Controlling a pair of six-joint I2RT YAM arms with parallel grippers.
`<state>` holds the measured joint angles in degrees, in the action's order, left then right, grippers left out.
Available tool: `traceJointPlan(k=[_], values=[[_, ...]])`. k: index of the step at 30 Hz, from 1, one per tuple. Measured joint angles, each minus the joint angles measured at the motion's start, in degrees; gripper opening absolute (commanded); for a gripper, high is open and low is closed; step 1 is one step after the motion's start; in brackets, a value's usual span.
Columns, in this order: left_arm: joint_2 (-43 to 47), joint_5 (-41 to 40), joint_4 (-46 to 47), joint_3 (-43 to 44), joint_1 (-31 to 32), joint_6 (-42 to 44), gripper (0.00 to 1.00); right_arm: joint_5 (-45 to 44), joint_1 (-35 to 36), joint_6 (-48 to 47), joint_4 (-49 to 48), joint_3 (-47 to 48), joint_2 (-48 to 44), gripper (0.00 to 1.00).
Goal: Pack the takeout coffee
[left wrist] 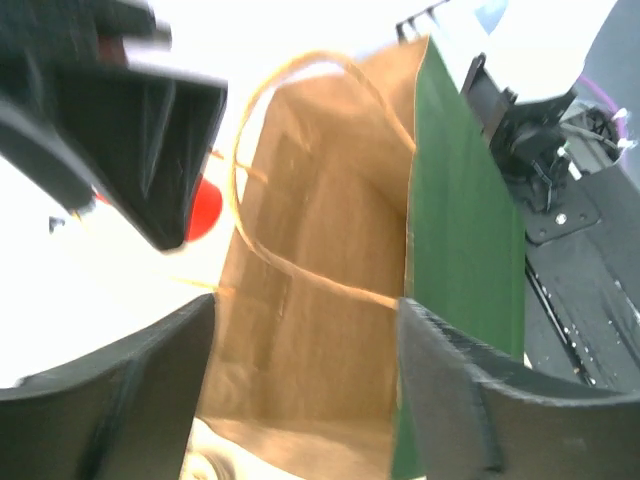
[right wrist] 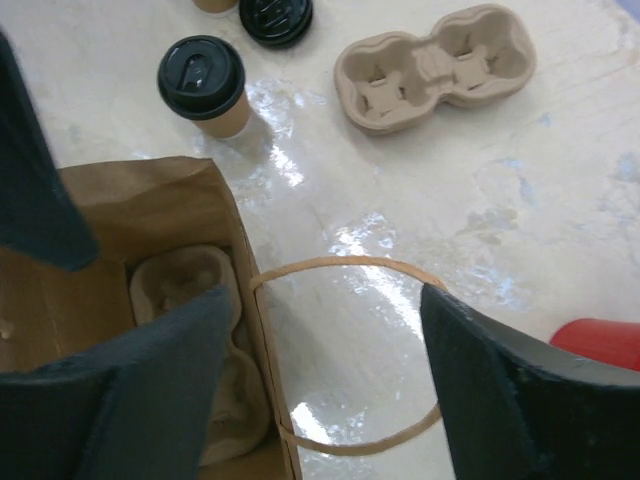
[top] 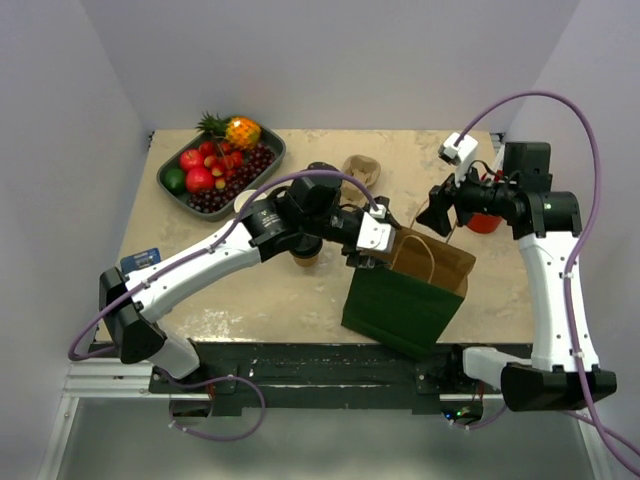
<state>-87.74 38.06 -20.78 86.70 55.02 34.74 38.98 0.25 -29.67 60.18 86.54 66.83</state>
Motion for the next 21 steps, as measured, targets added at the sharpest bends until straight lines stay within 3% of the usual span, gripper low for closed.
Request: traceJointPlan(k=[1, 2, 3, 5, 7, 9, 10, 11, 12, 13, 14, 15, 21], values=[[0.0, 0.7, -0.2, 0.8, 0.0, 0.4, 0.58, 0.5, 0.0, -0.2, 0.5, 0.3, 0.8, 0.67], [-0.1, 1.3, -0.5, 1.5, 0.0, 0.7, 0.54, 1.1, 0.0, -0.3, 1.0, 0.6, 1.6, 0.56], [-0.2, 1.9, -1.0, 2.1, 0.0, 1.0, 0.41, 1.4, 0.0, -0.5, 1.6, 0.9, 2.3, 0.52], [-0.5, 3.0, -1.5, 3.1, 0.0, 1.4, 0.33, 2.1, 0.0, -0.7, 2.5, 1.6, 3.5, 0.43], [-0.9, 3.8, -2.0, 3.8, 0.0, 2.0, 0.29, 2.9, 0.0, -0.8, 3.2, 2.8, 4.6, 0.41], [-1.4, 4.5, -2.7, 4.3, 0.0, 2.2, 0.13, 3.7, 0.0, -0.8, 3.6, 4.5, 5.6, 0.43], [-1.7, 4.9, -3.2, 4.6, 0.0, 2.4, 0.13, 4.0, 0.0, -0.8, 3.9, 5.2, 5.9, 0.46], [-2.0, 5.1, -3.7, 4.9, 0.0, 2.4, 0.15, 4.1, 0.0, -0.8, 4.5, 6.6, 6.4, 0.51], [-2.2, 5.2, -4.2, 5.1, 0.0, 2.4, 0.23, 4.2, 0.0, -0.8, 4.9, 8.0, 6.6, 0.65], [-2.4, 5.3, -4.6, 5.4, 0.0, 2.5, 0.26, 4.2, 0.0, -0.5, 5.2, 9.1, 6.7, 0.71], [-2.4, 5.2, -5.0, 5.5, 0.0, 2.6, 0.28, 4.1, 0.0, -0.2, 5.5, 10.7, 6.8, 0.74], [-2.4, 5.1, -5.4, 5.7, 0.0, 2.6, 0.41, 4.1, 0.0, 0.0, 5.6, 12.3, 6.7, 0.77], [-1.7, 2.0, -7.3, 6.7, -0.7, 2.6, 0.8, 2.3, 0.0, -0.2, 8.5, 16.5, 4.6, 0.8]])
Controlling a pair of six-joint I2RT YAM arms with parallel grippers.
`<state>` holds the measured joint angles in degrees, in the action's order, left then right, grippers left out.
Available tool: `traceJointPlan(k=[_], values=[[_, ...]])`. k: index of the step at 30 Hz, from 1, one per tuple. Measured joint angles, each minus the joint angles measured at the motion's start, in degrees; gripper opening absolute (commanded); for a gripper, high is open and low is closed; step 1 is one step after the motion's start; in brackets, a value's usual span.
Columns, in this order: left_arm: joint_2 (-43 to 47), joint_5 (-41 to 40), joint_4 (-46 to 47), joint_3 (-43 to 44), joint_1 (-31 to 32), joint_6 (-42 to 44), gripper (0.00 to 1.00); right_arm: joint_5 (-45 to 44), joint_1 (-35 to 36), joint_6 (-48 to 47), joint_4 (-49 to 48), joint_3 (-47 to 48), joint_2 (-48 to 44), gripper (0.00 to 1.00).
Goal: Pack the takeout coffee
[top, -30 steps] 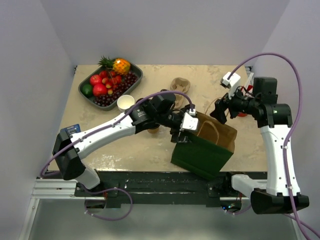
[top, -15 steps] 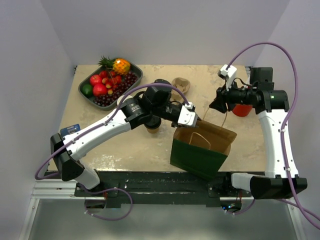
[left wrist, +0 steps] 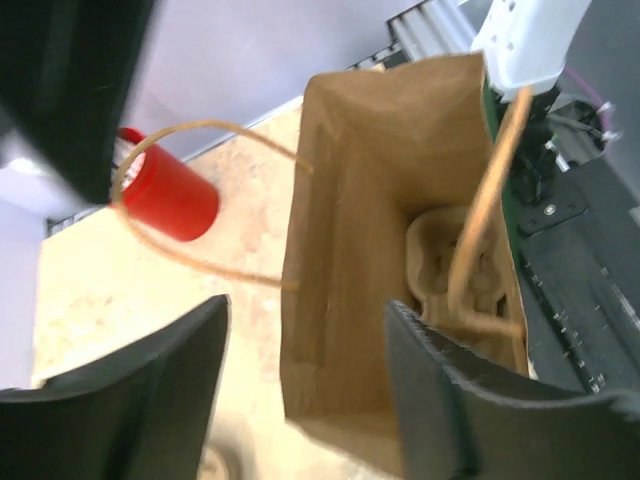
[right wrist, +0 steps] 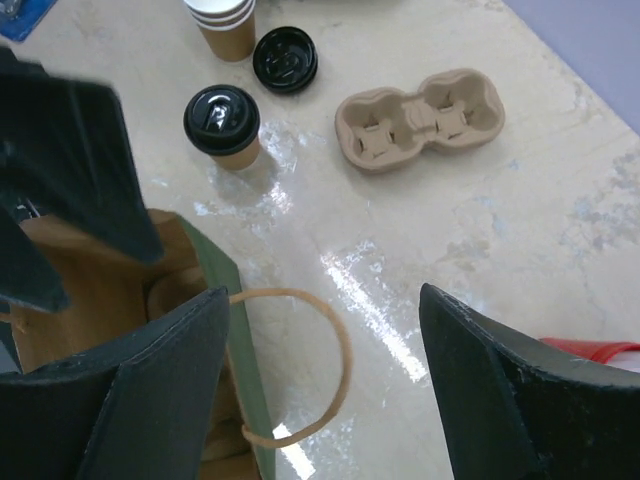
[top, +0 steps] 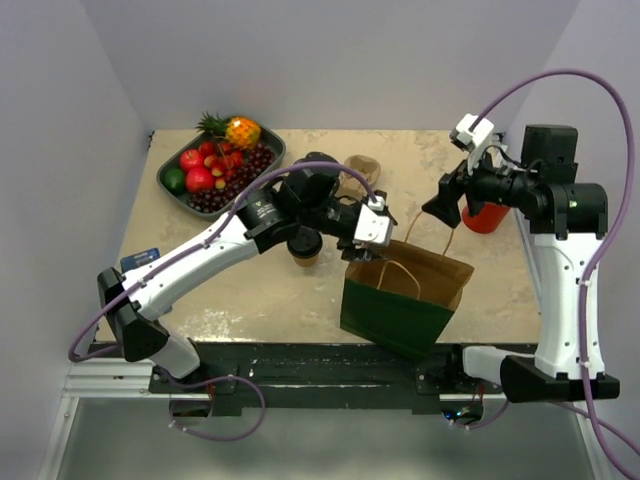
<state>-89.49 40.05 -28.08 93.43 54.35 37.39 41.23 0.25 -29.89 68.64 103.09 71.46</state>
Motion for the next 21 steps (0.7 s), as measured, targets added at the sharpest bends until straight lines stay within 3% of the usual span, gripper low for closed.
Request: traceJointPlan(k=[4, 9, 10, 14, 15, 19, 20, 21], values=[[2.5, 0.2, -3.1, 0.7, -3.8, 0.2, 0.92, -2.2, 0.0, -0.4, 2.4, -4.2, -2.3, 0.81], [7.4, 3.5, -10.5, 1.0, -6.1, 2.9, 0.95, -5.2, 0.0, -0.6, 4.3, -7.4, -2.2, 0.79], [8.0, 4.2, -10.9, 0.9, -5.6, 2.7, 0.94, -5.8, 0.0, -0.6, 4.2, -8.0, -2.1, 0.77], [9.7, 7.4, -8.2, -1.2, -1.5, -0.7, 0.87, -6.7, 0.0, -1.0, 4.6, -9.8, -1.3, 0.49], [9.5, 8.2, -7.1, -1.5, -0.8, -2.0, 0.8, -6.5, 0.0, -1.2, 4.7, -9.8, -0.8, 0.34], [6.5, 10.4, -1.3, -1.5, -0.3, -8.5, 0.56, -4.2, 0.0, -1.7, 5.6, -9.5, 0.8, 0.12], [5.1, 11.0, 1.1, -1.5, -0.3, -10.9, 0.23, -3.5, 0.0, -1.7, 5.6, -9.2, 1.0, 0.08], [4.0, 11.3, 2.7, -1.3, -0.3, -12.9, 0.01, -2.7, 0.0, -1.7, 5.7, -8.7, 1.2, 0.02]])
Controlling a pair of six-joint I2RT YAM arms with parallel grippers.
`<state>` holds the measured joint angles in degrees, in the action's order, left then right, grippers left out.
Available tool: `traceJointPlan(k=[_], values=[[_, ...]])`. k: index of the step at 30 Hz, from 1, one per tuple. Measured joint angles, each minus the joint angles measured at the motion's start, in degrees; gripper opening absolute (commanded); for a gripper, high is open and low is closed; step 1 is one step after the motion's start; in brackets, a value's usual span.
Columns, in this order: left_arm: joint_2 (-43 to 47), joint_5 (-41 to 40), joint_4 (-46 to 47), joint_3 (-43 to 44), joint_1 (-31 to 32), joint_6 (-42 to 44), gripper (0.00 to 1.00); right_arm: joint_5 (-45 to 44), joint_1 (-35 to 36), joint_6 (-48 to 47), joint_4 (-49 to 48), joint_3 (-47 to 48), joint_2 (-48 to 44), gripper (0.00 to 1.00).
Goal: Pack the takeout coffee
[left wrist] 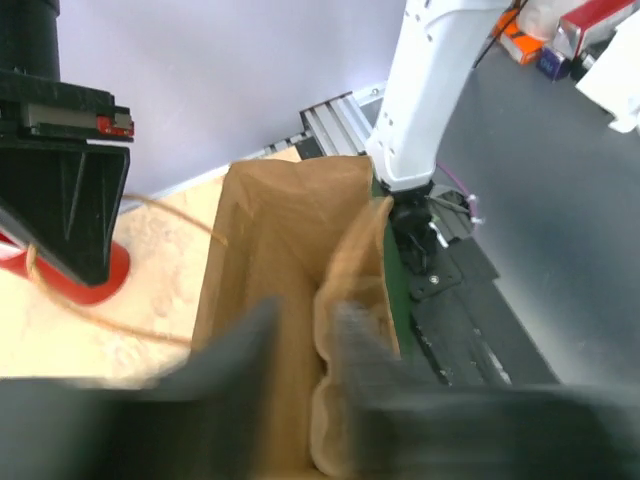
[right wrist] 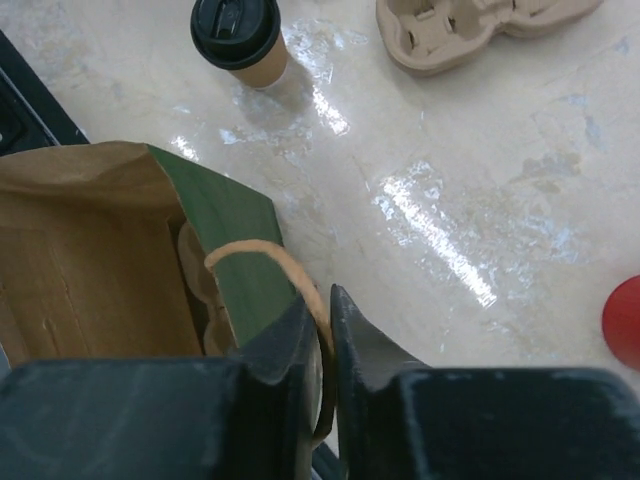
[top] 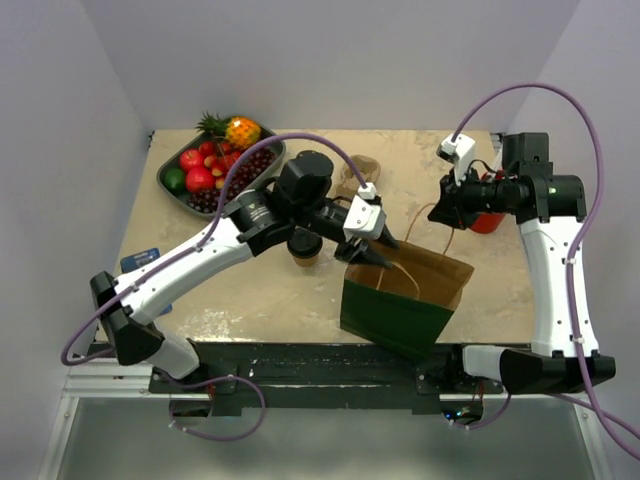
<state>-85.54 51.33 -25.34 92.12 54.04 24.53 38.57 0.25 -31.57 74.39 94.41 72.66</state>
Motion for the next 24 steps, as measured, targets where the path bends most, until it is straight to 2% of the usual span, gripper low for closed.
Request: traceJointPlan(k=[4, 8, 18, 24], values=[[-4.5, 1.4, 2.3, 3.3, 0.0, -4.3, 0.0, 1.9, 0.0, 0.5, 0.0, 2.6, 0.1, 0.0], [-5.8, 1.6, 0.2, 9.2, 0.0, -4.2, 0.0, 3.6, 0.0, 3.2, -2.1, 5.6, 0.1, 0.0], [-6.4, -4.7, -2.7, 29.0, -0.4, 3.1, 0.0, 4.2, 0.0, 9.8, -8.6, 26.5, 6.9, 0.0], [-6.7, -8.1, -1.9, 30.8, -1.5, 6.7, 0.0, 1.9, 0.0, 12.5, -14.6, 30.3, 8.1, 0.0]])
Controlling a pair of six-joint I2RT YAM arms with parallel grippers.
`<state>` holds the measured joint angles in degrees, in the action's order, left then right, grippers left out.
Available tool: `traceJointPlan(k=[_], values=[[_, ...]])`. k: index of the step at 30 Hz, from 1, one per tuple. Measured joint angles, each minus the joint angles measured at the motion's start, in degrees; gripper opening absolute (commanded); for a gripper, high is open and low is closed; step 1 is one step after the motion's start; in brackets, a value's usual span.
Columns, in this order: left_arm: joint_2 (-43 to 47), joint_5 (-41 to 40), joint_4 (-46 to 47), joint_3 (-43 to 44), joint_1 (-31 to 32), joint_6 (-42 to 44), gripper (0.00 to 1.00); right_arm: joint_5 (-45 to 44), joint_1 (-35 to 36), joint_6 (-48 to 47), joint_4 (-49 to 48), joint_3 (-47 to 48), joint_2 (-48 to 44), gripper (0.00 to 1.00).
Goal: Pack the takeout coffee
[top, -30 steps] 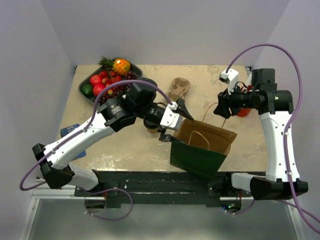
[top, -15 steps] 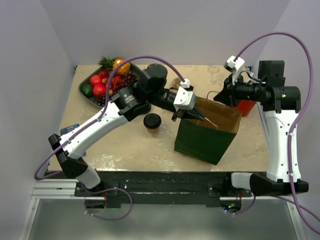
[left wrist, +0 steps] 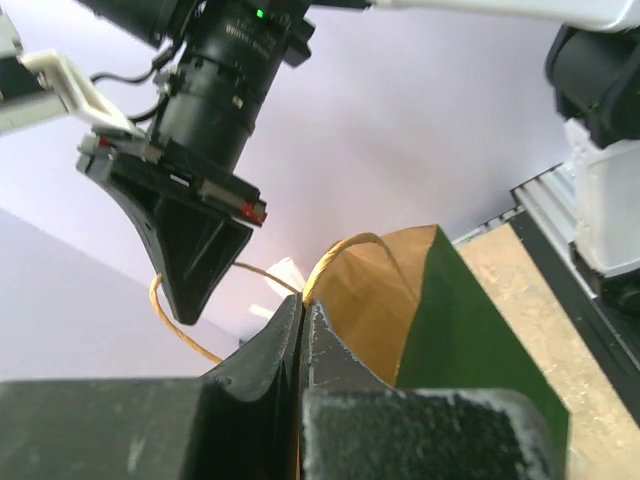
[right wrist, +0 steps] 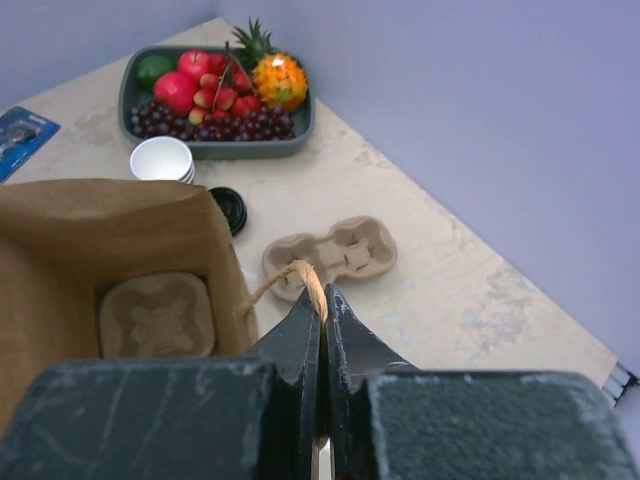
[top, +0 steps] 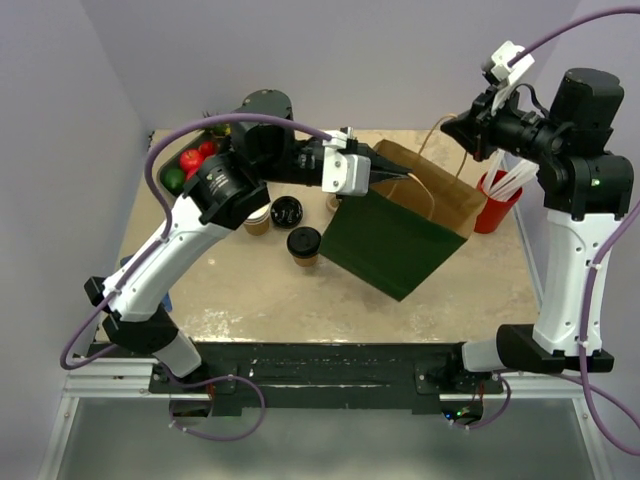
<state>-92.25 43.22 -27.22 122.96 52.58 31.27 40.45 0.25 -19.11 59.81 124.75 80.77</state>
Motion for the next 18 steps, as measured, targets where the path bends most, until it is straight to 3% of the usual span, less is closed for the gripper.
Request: traceJointPlan(k=[10, 11, 12, 13, 15, 16, 17, 18], values=[[-2.1, -1.7, 0.7, -2.4, -0.5, 2.5, 0.0, -1.9, 0.0, 1.0, -6.0, -3.3, -0.6, 0.0], [-1.9, -1.7, 1.4, -3.9, -0.5, 2.5, 0.0, -1.9, 0.0, 1.0, -6.8, -5.7, -1.2, 0.05], [-1.8, -1.8, 1.7, -5.2, -0.5, 2.4, 0.14, -2.0, 0.0, 1.1, -6.9, -7.3, -1.6, 0.16], [-1.4, -1.8, 2.5, -7.4, -0.5, 2.4, 0.47, -2.0, 0.0, 1.0, -7.5, -9.8, -2.1, 0.38], [-0.3, -2.2, 3.4, -12.8, -0.5, 2.9, 0.79, -2.2, 0.0, 0.5, -7.8, -15.3, -3.3, 0.59], [0.7, -2.8, 3.7, -16.2, -0.5, 2.9, 0.85, -2.3, 0.0, 0.1, -8.0, -17.7, -3.7, 0.64], [1.9, -3.3, 4.3, -20.4, -0.5, 2.9, 0.9, -2.4, 0.0, -0.5, -8.2, -21.4, -4.2, 0.84], [3.1, -3.9, 4.0, -24.3, -0.6, 3.3, 0.99, -2.4, 0.0, -0.6, -7.7, -23.5, -4.3, 0.92]])
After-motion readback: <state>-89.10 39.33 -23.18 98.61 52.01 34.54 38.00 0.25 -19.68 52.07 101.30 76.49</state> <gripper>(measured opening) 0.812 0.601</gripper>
